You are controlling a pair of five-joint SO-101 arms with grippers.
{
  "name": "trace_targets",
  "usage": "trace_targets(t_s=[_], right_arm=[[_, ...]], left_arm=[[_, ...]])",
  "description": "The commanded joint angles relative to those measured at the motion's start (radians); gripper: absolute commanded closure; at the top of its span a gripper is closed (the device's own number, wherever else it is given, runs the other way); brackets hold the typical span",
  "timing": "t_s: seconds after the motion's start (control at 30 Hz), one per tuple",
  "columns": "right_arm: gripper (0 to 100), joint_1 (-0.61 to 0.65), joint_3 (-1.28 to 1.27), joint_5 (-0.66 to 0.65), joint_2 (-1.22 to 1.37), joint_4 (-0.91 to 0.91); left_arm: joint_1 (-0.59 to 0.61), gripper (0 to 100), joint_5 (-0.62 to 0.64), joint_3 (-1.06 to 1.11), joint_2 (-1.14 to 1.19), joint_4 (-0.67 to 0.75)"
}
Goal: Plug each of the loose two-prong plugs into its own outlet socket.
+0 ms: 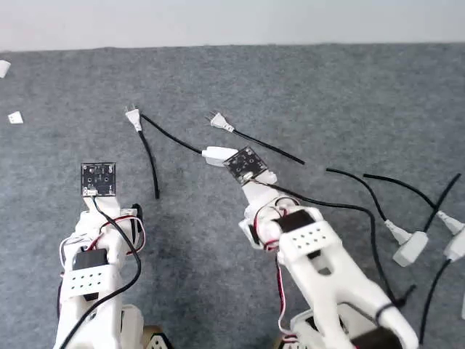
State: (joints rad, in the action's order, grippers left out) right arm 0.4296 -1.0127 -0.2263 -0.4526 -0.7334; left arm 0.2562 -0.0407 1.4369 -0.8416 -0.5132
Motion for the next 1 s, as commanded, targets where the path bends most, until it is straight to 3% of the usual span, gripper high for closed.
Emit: trace_targets(t_s=[0.0,0.23,0.5,0.57,0.77,0.97], right_arm=[[98.8,-0.073,0.087,-0.015,0.058,0.03],[98.8,-0.206,0.135,-0.023,0.174,0.09],[98.1,-0.189,0.092,-0.012,-0.024,0.054],[93.8,-0.194,0.064,-0.012,-0.071,0.058],[68.4,-0.16,-0.018,-0.021,-0.064,0.124],[66.3,-0.088,0.003,-0.025,0.033,0.139]], left_arm=[[0.008,83,-0.009,-0.044,-0.012,0.018],[0.008,83,-0.009,-0.042,-0.012,0.017],[0.008,83,-0.009,-0.038,-0.012,0.017],[0.008,83,-0.009,-0.038,-0.012,0.017],[0.008,83,-0.009,-0.036,-0.012,0.017],[0.008,83,-0.009,-0.036,-0.012,0.017]])
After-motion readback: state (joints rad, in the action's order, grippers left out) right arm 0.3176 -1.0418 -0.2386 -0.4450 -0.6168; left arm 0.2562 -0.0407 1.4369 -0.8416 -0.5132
